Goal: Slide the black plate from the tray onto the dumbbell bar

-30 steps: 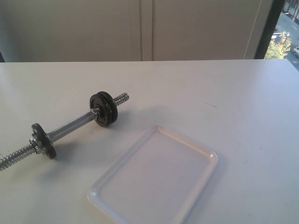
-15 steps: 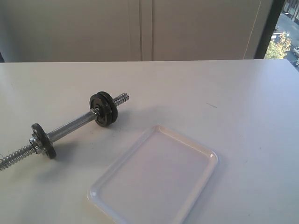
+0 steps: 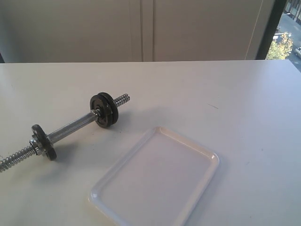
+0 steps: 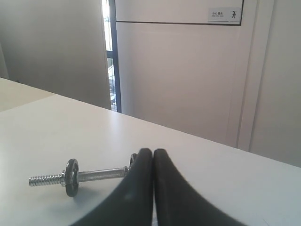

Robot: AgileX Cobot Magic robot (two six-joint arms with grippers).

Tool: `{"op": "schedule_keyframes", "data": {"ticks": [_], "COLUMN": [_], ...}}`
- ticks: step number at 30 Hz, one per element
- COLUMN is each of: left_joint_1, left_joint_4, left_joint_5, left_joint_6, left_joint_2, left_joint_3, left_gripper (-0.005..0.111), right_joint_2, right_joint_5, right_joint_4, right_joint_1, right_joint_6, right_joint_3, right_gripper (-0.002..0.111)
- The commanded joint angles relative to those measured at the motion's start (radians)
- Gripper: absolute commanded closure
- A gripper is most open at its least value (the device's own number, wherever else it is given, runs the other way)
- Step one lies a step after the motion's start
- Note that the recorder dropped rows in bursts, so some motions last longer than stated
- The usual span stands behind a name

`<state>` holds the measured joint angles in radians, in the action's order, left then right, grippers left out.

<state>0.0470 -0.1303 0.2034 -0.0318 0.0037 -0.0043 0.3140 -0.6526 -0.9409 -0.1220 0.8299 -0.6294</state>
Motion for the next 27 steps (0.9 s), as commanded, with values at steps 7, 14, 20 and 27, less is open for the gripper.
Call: {"op": "schedule_keyframes", "data": {"ticks": [7, 14, 20, 27], "left_joint_1": [0.020, 0.020, 0.020, 0.020], "left_joint_4": [0.130, 0.130, 0.130, 0.130], "left_joint_5": [0.007, 0.007, 0.007, 0.007], "left_joint_6": [0.145, 0.129, 0.130, 0.130], "left_joint_2": [-0.004, -0.004, -0.004, -0.004], "left_joint_3": [0.004, 0.004, 0.004, 0.004], "left_gripper": [0.107, 0.107, 0.107, 0.107], "right_joint_2": [-0.006, -0.006, -0.006, -0.006], "right_joint_5": [0.002, 0.002, 0.002, 0.002], "right_joint_4": [-0.004, -0.004, -0.004, -0.004], "right_joint_1": [0.001, 0.001, 0.001, 0.001], "right_joint_6": [0.004, 0.004, 0.004, 0.004], "right_joint_3": [0.003, 0.003, 0.003, 0.003], "right_gripper": [0.108, 0.108, 0.108, 0.108]}}
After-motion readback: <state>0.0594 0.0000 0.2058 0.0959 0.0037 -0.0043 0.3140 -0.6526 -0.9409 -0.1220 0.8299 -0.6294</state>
